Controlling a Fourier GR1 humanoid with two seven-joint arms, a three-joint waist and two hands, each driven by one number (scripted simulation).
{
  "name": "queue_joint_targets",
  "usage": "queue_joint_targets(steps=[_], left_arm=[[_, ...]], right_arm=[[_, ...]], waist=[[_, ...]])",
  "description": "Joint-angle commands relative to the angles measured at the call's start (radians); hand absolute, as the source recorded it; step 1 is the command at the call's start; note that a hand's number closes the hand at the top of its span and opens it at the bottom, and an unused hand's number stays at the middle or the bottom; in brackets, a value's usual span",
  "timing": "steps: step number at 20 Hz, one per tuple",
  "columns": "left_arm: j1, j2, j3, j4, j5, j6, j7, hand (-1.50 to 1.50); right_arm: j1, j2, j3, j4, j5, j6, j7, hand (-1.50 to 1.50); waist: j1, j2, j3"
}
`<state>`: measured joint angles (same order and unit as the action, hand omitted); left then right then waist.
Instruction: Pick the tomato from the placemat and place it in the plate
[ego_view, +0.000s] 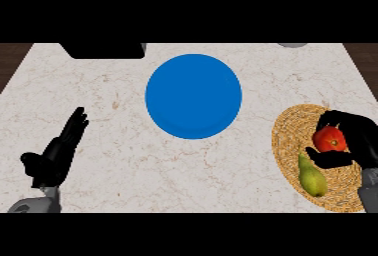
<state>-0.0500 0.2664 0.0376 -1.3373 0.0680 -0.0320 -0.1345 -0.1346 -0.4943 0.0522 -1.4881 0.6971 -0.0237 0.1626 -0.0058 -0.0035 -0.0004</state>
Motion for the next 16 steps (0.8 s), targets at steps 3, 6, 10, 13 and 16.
queue_joint_targets(steps=[3, 6, 10, 13, 16], left_arm=[[-0.043, -0.039, -0.015, 0.003, -0.027, 0.034, 0.051, 0.00], [0.007, 0.002, 0.001, -0.014, -0.002, -0.028, 0.019, 0.00], [0.009, -0.029, 0.010, 0.032, -0.017, -0.016, -0.038, 0.00], [-0.026, -0.041, -0.002, -0.039, -0.027, 0.002, 0.063, 0.00], [-0.004, -0.014, 0.032, 0.046, -0.032, -0.033, -0.048, 0.00]], right_arm=[[0.005, -0.031, -0.049, -0.191, -0.025, 0.033, -0.029, 1.50], [0.059, 0.017, -0.031, -0.394, -0.011, -0.005, 0.040, 1.50], [-0.011, 0.015, -0.079, -0.424, -0.011, 0.025, 0.055, 1.50], [-0.063, 0.076, -0.022, -0.389, 0.031, 0.029, 0.052, 1.50], [-0.160, 0.119, -0.001, -0.382, 0.017, 0.074, 0.139, 1.50]], waist=[[0.000, 0.002, 0.000], [-0.007, -0.003, 0.000], [0.004, 0.002, 0.000], [0.009, 0.003, 0.000], [0.012, 0.004, 0.000]])
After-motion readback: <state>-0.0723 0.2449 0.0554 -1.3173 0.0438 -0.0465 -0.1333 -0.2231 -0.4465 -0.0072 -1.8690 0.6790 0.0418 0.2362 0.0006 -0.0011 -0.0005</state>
